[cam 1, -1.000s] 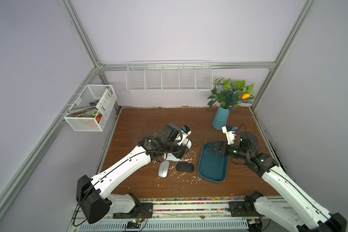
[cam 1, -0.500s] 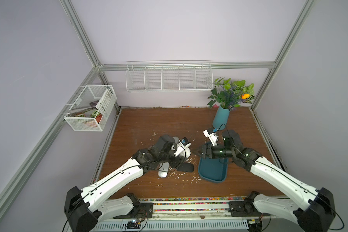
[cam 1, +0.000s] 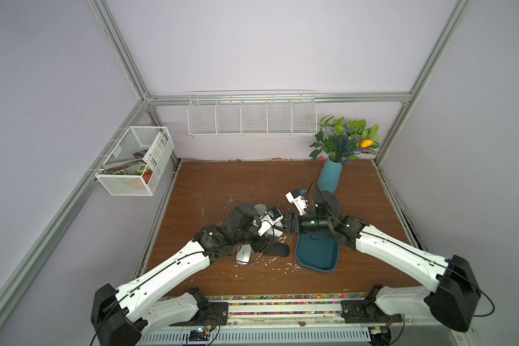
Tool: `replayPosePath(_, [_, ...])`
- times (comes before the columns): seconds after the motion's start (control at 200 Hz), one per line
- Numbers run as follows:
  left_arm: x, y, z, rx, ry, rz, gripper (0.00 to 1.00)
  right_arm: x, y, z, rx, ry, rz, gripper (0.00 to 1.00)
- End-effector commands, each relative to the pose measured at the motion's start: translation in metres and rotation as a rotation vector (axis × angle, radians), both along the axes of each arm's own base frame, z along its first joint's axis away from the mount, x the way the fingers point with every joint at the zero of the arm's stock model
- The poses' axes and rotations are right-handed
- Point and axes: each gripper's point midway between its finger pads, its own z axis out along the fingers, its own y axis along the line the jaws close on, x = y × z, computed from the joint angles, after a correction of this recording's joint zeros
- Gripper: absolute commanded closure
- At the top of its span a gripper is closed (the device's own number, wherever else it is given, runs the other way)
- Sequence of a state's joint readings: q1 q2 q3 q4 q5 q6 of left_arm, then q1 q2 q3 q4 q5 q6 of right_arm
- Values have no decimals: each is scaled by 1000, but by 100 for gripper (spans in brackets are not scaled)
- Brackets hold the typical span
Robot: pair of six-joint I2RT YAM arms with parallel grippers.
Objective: Put the mouse in the storage box
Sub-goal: Pick up the mouse from the center of the board.
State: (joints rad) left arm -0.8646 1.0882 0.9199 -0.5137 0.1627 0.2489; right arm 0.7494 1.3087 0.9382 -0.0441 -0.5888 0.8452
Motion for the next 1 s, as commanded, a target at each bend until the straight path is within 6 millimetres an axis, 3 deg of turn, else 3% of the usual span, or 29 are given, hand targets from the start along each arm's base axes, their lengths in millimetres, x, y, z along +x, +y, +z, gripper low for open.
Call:
replayPosePath(0.0, [-3,-3,6,-29,-24,-25,70,1,10,6,39,-7,11,41])
replayPosePath(0.27, [-1,-2,5,-25,-28,-12,70,-6,25,-7,46,37,51,57])
replayPosePath(0.5, [0,0,3,-18,-28,-1,68,-7,26,-13,38,42,44,71])
replayPosePath(0.68, [8,6,3,-13,-39,64,36,1,22,-11,33,19,15,78])
replayPosePath(0.77, [14,11,6,-22,-54,118,1,13,13,-14,32,23,-24,79])
replayPosePath(0.88, [15,17,14,-40,-58,159,1,36,-13,-20,23,30,-107,79])
replayPosePath(0.995, [12,26,19,-53,-48,195,1,63,-56,-34,3,45,-231,79])
